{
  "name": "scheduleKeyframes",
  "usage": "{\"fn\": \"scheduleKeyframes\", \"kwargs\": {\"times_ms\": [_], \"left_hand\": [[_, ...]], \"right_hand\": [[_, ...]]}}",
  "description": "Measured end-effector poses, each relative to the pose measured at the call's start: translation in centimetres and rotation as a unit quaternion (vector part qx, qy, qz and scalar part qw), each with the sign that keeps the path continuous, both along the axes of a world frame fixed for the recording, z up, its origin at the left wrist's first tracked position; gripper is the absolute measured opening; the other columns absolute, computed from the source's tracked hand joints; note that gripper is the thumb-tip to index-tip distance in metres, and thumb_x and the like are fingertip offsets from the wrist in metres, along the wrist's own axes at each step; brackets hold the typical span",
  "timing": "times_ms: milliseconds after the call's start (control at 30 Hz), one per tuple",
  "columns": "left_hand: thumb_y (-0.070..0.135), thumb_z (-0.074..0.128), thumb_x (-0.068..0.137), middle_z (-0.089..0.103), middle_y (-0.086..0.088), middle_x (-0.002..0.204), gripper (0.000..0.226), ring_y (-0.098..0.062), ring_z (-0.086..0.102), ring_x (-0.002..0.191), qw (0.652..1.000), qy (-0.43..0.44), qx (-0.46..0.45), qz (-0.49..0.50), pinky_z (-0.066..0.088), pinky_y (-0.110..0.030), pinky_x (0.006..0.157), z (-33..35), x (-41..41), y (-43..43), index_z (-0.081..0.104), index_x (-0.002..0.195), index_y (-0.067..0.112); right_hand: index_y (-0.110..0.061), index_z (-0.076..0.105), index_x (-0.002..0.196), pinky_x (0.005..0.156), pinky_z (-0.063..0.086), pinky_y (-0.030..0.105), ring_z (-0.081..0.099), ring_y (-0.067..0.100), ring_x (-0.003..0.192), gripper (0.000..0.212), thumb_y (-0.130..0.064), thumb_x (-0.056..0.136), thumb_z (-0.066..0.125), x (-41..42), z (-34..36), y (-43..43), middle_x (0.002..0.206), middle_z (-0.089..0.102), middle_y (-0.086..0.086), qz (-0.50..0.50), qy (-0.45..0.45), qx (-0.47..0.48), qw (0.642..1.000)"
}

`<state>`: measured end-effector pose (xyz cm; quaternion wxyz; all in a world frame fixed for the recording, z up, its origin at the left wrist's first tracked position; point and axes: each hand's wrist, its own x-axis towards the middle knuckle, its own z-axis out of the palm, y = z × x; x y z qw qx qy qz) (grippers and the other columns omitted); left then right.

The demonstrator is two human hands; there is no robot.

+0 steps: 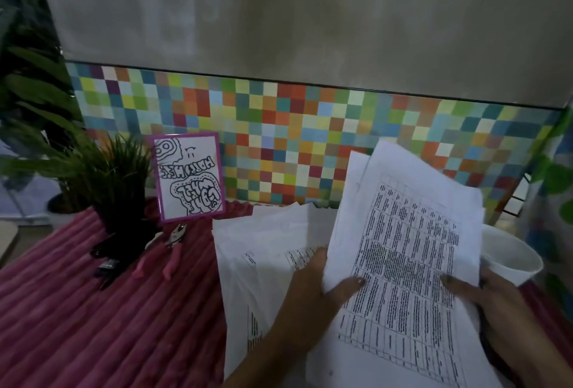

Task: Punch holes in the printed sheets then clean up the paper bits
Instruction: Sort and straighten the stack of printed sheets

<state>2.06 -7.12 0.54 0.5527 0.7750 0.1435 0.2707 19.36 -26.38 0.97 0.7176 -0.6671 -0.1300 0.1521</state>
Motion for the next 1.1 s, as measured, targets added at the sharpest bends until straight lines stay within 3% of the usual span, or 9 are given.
{"fn": "scheduleKeyframes", "kwargs": {"times_ms": [100, 200, 267, 533, 667, 800, 900, 1000, 1100], "left_hand": [[0.063, 0.038, 0.091, 0.06, 0.006, 0.08, 0.044, -0.006, 0.056, 0.077, 0.975, 0.096, 0.14, 0.144, 0.042, -0.026, 0.07, -1.2, -0.1, 1.4, 0.054, 0.077, 0.024], [0.071, 0.035, 0.089, 0.047, -0.005, 0.131, 0.067, -0.024, 0.039, 0.127, 0.859, 0.352, 0.298, 0.222, 0.033, -0.04, 0.104, -2.0, -0.9, 2.9, 0.05, 0.124, 0.015], [0.067, 0.041, 0.091, 0.04, -0.007, 0.141, 0.07, -0.029, 0.03, 0.135, 0.844, 0.392, 0.302, 0.207, 0.026, -0.042, 0.11, -2.1, -1.0, 3.5, 0.043, 0.134, 0.011], [0.038, 0.061, 0.094, 0.063, -0.001, 0.114, 0.029, -0.025, 0.048, 0.113, 0.865, 0.323, 0.314, 0.222, 0.039, -0.035, 0.09, -1.8, -0.7, 4.6, 0.048, 0.11, 0.018], [0.008, 0.06, 0.091, 0.067, -0.004, 0.101, 0.041, -0.021, 0.057, 0.09, 0.903, 0.211, 0.297, 0.227, 0.041, -0.026, 0.074, -1.9, -0.6, 4.1, 0.043, 0.127, 0.02], [0.003, 0.056, 0.091, 0.064, 0.007, 0.113, 0.038, -0.019, 0.067, 0.096, 0.981, 0.009, 0.061, 0.184, 0.047, -0.011, 0.069, -1.9, -0.1, 3.6, 0.047, 0.123, 0.022], [0.029, 0.065, 0.087, 0.051, 0.021, 0.117, 0.047, -0.016, 0.063, 0.103, 0.975, -0.061, -0.118, 0.179, 0.053, -0.022, 0.078, -1.1, 0.2, 3.0, 0.036, 0.123, 0.035], [0.037, 0.074, 0.084, 0.048, 0.023, 0.115, 0.06, -0.006, 0.057, 0.107, 0.967, -0.074, -0.182, 0.159, 0.046, -0.016, 0.079, -0.1, 0.1, 2.5, 0.031, 0.126, 0.034], [0.033, 0.085, 0.071, 0.037, 0.011, 0.141, 0.098, -0.011, 0.043, 0.13, 0.981, -0.061, -0.058, 0.174, 0.042, -0.025, 0.102, -0.6, -0.1, 1.9, 0.023, 0.147, 0.027]], "right_hand": [[-0.011, 0.065, 0.109, 0.075, 0.053, 0.026, 0.07, 0.017, 0.093, 0.034, -0.007, 0.077, 0.075, -0.1, -0.4, -0.2, 0.101, 0.074, 0.0, -0.022, -0.009, -0.013, 1.0], [0.0, 0.064, 0.114, 0.076, 0.046, 0.033, 0.065, 0.027, 0.091, 0.041, -0.005, 0.075, 0.076, 0.5, -1.0, -0.6, 0.097, 0.07, 0.008, -0.01, -0.017, -0.061, 0.998], [-0.006, 0.068, 0.109, 0.081, 0.048, 0.037, 0.065, 0.026, 0.09, 0.029, 0.003, 0.081, 0.07, 0.5, -1.2, -0.6, 0.095, 0.071, 0.004, 0.0, -0.034, -0.11, 0.993], [0.002, 0.071, 0.101, 0.089, 0.052, 0.049, 0.072, 0.038, 0.086, 0.054, -0.006, 0.049, 0.086, -0.8, -1.6, 0.0, 0.092, 0.075, 0.017, 0.065, 0.002, -0.128, 0.99], [0.001, 0.07, 0.096, 0.063, 0.059, 0.029, 0.074, 0.022, 0.073, 0.025, 0.012, 0.073, 0.07, -1.5, -1.5, 0.5, 0.085, 0.076, 0.011, 0.07, -0.01, -0.11, 0.991], [0.004, 0.068, 0.097, 0.063, 0.058, 0.026, 0.073, 0.023, 0.077, 0.027, 0.018, 0.074, 0.065, -1.3, -2.0, 0.8, 0.09, 0.076, 0.01, 0.053, 0.004, -0.064, 0.997], [0.009, 0.065, 0.083, 0.068, 0.056, 0.024, 0.069, 0.02, 0.071, 0.011, 0.014, 0.073, 0.068, -1.1, -1.9, 0.9, 0.077, 0.073, 0.008, 0.036, 0.026, -0.028, 0.999], [0.013, 0.05, 0.065, 0.066, 0.04, 0.027, 0.045, 0.027, 0.056, 0.064, -0.03, 0.046, 0.093, -1.1, -2.0, 0.9, 0.061, 0.051, 0.021, 0.045, 0.024, -0.051, 0.997], [0.033, 0.041, 0.077, 0.088, 0.046, 0.046, 0.043, 0.039, 0.075, 0.113, -0.053, 0.025, 0.094, -0.8, -3.3, 1.0, 0.081, 0.036, 0.059, 0.04, 0.001, -0.07, 0.997]]}}
